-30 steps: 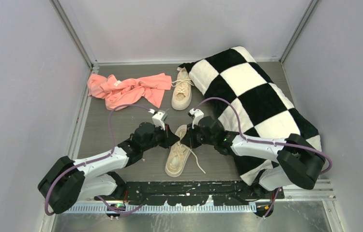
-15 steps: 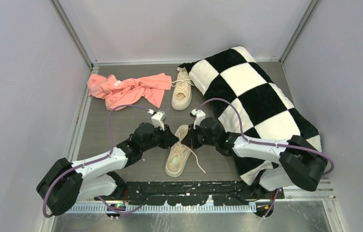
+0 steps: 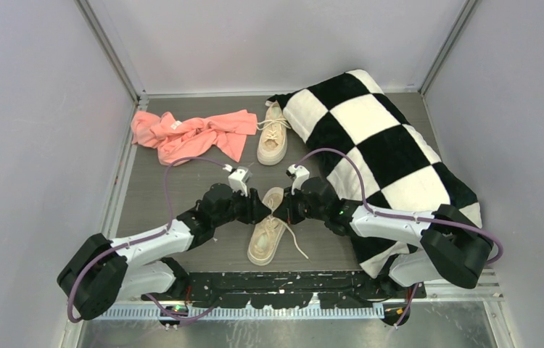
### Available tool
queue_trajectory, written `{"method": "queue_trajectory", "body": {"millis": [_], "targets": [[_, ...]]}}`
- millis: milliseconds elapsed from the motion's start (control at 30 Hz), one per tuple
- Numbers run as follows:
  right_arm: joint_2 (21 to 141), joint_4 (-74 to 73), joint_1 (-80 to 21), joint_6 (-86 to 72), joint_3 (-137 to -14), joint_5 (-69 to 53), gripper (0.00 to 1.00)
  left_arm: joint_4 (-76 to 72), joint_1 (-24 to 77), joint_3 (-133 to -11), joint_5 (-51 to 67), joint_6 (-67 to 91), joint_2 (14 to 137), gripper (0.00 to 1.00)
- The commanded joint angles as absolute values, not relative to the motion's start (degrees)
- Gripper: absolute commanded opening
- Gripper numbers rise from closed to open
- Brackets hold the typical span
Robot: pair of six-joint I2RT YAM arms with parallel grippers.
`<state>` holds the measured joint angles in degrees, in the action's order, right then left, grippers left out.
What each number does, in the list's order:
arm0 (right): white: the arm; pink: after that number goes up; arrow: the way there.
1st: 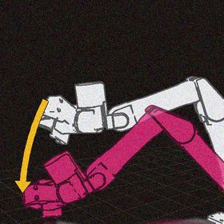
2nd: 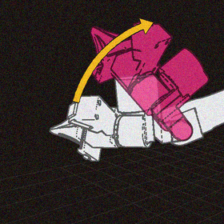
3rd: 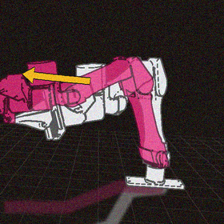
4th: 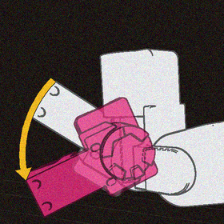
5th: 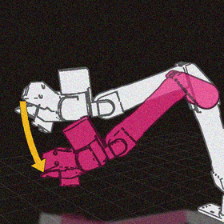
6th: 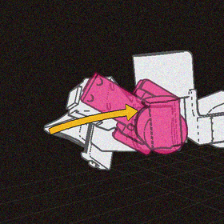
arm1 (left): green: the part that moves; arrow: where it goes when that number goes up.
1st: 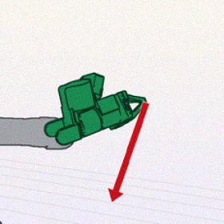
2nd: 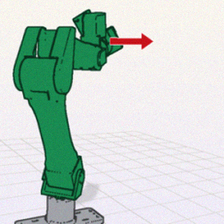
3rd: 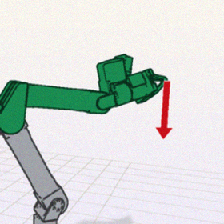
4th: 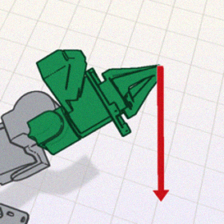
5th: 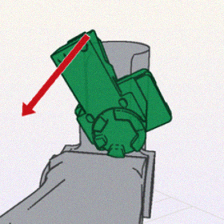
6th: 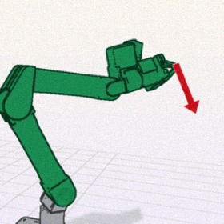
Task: Tie the shoes
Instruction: Tie the shoelace on the shoe.
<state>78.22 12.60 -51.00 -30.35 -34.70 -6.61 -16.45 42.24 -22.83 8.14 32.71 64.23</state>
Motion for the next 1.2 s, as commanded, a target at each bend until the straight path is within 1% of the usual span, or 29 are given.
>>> {"method": "queue_trajectory", "body": {"millis": [0, 100, 133, 200, 400, 600, 733, 800, 900, 1167], "targets": [[75.8, 14.0, -50.8, -30.8, -34.5, -5.2, 0.01, -19.5, 41.9, -25.2, 10.2, 32.0, 66.2, 0.42], [75.6, 14.2, -50.5, -31.1, -34.1, -5.4, 0.01, -20.4, 41.9, -25.7, 10.7, 31.4, 67.9, 0.39], [75.6, 14.3, -50.4, -31.2, -34.0, -5.4, 0.01, -20.9, 41.9, -25.8, 11.1, 31.3, 68.3, 0.34], [75.5, 14.3, -50.2, -31.2, -33.8, -5.5, 0.01, -21.2, 41.9, -26.2, 11.8, 31.1, 69.2, 0.31], [75.1, 14.3, -49.8, -31.3, -33.6, -5.7, 0.01, -21.8, 41.9, -27.4, 13.2, 30.8, 71.2, 0.31], [75.0, 14.3, -49.6, -31.5, -33.6, -5.9, 0.01, -20.9, 41.9, -28.6, 15.0, 30.1, 72.6, 0.34], [74.9, 14.3, -49.5, -31.6, -33.7, -6.0, 0.01, -19.8, 41.9, -29.4, 15.5, 29.2, 73.8, 0.3], [74.8, 14.3, -49.4, -31.7, -33.7, -6.0, 0.01, -19.5, 41.9, -29.7, 15.7, 29.1, 74.4, 0.24], [75.0, 14.4, -49.5, -31.9, -33.6, -6.2, 0.01, -19.4, 41.9, -29.8, 15.9, 29.2, 74.7, 0.02], [76.0, 13.6, -49.0, -32.3, -33.9, -5.3, 0.01, -19.3, 41.9, -28.4, 13.6, 29.6, 71.6, 0.01]]}}
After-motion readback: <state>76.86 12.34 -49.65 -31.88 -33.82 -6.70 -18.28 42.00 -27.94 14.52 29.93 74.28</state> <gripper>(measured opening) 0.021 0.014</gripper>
